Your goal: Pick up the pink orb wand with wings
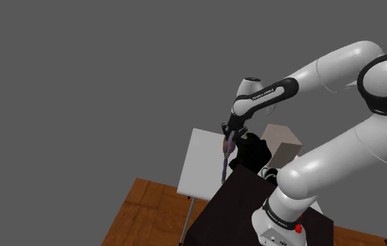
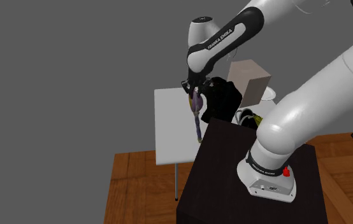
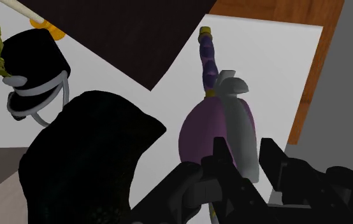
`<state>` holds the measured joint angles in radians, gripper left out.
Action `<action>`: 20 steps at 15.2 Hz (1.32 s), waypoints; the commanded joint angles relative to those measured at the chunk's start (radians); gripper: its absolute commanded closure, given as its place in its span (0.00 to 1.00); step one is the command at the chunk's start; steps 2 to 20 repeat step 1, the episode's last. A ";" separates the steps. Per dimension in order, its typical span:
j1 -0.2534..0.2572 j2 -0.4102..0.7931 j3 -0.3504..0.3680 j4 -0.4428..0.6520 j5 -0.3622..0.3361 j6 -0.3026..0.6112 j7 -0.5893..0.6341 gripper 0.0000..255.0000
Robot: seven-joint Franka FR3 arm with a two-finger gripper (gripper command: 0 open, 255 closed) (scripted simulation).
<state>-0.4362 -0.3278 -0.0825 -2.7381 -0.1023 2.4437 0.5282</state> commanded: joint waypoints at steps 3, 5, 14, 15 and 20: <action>-0.001 -0.008 -0.001 0.004 0.000 -0.011 -0.002 1.00; -0.001 -0.008 -0.001 0.004 0.000 -0.011 -0.002 1.00; -0.001 -0.008 -0.001 0.004 0.000 -0.011 -0.002 1.00; -0.001 -0.008 -0.001 0.004 0.000 -0.011 -0.002 1.00; -0.001 -0.008 -0.001 0.004 0.000 -0.011 -0.002 1.00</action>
